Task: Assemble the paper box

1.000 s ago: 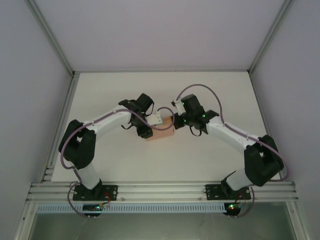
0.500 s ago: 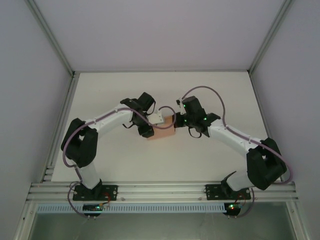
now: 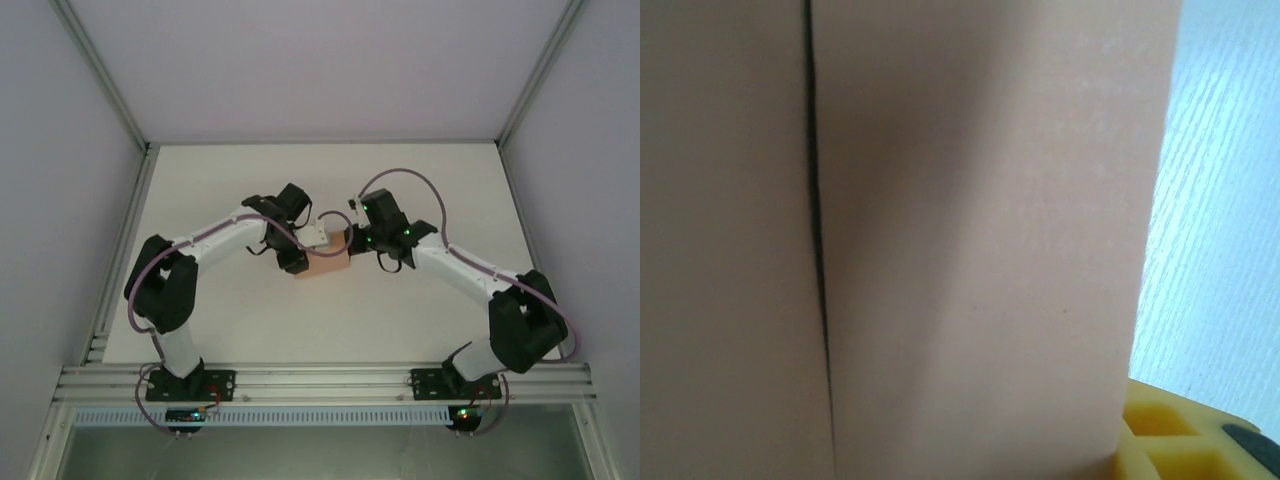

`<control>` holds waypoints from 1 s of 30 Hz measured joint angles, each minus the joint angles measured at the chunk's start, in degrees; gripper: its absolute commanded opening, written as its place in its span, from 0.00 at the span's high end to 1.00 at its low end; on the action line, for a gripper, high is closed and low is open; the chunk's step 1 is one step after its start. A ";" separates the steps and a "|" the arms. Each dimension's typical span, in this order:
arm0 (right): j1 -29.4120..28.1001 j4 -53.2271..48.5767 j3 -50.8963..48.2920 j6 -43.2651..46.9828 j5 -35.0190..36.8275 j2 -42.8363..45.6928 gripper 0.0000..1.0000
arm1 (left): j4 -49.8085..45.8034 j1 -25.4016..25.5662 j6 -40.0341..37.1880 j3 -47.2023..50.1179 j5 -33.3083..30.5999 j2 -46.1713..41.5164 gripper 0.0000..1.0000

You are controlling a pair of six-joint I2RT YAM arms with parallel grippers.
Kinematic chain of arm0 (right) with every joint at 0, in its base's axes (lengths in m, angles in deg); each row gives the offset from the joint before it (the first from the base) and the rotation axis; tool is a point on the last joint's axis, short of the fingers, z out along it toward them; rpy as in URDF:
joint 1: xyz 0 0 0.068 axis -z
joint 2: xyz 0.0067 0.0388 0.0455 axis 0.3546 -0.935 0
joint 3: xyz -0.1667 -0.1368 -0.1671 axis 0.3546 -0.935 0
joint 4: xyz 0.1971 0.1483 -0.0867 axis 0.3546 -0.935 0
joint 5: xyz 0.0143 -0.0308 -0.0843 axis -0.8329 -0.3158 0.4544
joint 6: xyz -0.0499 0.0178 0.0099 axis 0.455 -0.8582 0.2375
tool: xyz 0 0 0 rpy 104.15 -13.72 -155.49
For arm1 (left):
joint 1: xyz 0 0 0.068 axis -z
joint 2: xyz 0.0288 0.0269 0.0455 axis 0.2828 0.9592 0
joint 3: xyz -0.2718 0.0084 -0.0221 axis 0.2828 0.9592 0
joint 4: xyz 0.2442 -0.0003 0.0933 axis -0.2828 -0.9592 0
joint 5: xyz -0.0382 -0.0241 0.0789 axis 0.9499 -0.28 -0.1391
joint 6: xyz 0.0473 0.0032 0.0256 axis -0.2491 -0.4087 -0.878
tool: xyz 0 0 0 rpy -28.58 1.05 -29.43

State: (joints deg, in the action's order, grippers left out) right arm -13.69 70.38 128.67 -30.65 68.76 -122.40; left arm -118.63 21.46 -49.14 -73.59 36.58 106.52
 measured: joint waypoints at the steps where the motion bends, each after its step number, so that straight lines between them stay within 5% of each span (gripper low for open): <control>1: -0.31 3.61 -2.62 1.46 0.57 1.11 1.00 | 0.00 -0.02 0.00 0.00 -0.02 0.00 0.71; 8: -1.79 21.07 -13.90 7.32 3.63 4.37 1.00 | -0.09 -0.02 0.31 0.00 -0.09 0.00 0.66; 12: -2.49 26.69 -16.72 8.41 5.07 4.35 1.00 | -0.09 -0.02 0.87 0.00 -0.09 -0.02 0.54; 19: -5.66 28.72 -17.53 8.57 8.35 3.91 1.00 | 2.93 -0.13 3.63 0.02 0.31 -1.16 0.00; 28: -8.57 24.06 -14.97 4.55 13.53 3.50 1.00 | 7.80 0.48 11.67 4.68 -3.58 -14.10 0.00; 30: -9.01 21.88 -13.77 3.30 14.45 3.34 1.00 | 8.00 0.70 16.09 6.62 -6.82 -17.57 0.12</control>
State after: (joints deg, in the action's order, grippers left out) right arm -22.70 92.26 114.90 -27.35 83.20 -119.06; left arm -110.63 22.16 -33.05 -66.97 29.76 88.95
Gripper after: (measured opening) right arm 0.047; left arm 0.973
